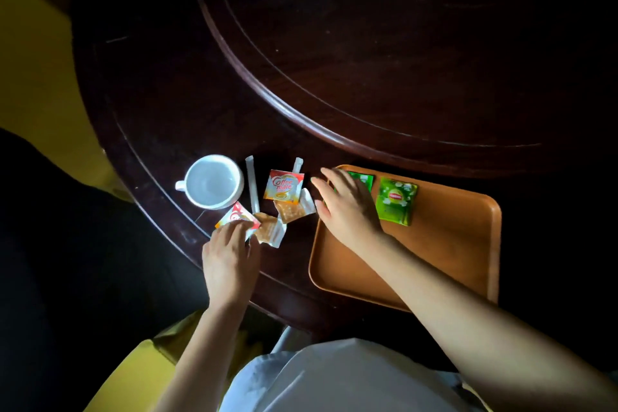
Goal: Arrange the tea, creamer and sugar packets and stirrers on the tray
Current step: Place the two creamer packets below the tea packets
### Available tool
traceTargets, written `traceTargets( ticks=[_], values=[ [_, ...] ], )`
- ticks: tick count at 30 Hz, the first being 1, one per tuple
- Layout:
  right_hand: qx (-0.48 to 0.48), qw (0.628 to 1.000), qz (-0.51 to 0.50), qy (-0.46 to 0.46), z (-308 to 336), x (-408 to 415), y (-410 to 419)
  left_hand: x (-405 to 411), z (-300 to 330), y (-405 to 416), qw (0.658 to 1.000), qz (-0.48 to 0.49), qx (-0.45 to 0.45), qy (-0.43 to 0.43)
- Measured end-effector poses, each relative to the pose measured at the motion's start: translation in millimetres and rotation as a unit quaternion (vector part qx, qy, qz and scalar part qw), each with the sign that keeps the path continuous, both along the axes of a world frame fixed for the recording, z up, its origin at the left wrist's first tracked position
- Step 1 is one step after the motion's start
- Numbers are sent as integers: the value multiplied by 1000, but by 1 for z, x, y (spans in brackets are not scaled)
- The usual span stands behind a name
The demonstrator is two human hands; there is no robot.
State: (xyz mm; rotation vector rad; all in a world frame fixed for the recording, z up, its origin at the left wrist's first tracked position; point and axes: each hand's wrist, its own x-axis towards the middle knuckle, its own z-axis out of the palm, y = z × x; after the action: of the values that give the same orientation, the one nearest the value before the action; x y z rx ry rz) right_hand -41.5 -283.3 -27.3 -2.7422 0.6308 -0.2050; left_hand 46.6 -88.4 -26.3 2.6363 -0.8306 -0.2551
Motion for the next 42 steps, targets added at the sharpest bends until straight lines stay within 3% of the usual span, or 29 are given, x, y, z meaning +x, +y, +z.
traceTargets(
  ticks=[9, 16, 20, 25, 28, 32, 39, 42],
  values=[
    [-23, 988, 38, 147, -3, 67, 13, 24, -15, 1, 992, 84, 75, 49],
    [-2, 988, 15, 151, -1, 78, 13, 34, -15, 4, 979, 183, 10, 89],
    [124, 990, -32, 66, 2, 75, 13, 38, -12, 12, 941, 280, -85, 168],
    [297, 952, -74, -31, 7, 47, 7, 28, 2, 31, 889, 341, -182, 245],
    [348, 922, -144, -91, 11, 7, 5, 24, 15, 38, 887, 298, -203, 290],
    [341, 910, -226, -68, 13, -56, 2, 10, 34, 15, 893, 189, -211, 349],
    [324, 908, -263, -31, 2, -120, -9, -41, 21, -70, 931, -5, -102, 350],
    [294, 917, -269, -14, -4, -127, -7, -56, 8, -85, 942, -38, -69, 325]
  ],
)
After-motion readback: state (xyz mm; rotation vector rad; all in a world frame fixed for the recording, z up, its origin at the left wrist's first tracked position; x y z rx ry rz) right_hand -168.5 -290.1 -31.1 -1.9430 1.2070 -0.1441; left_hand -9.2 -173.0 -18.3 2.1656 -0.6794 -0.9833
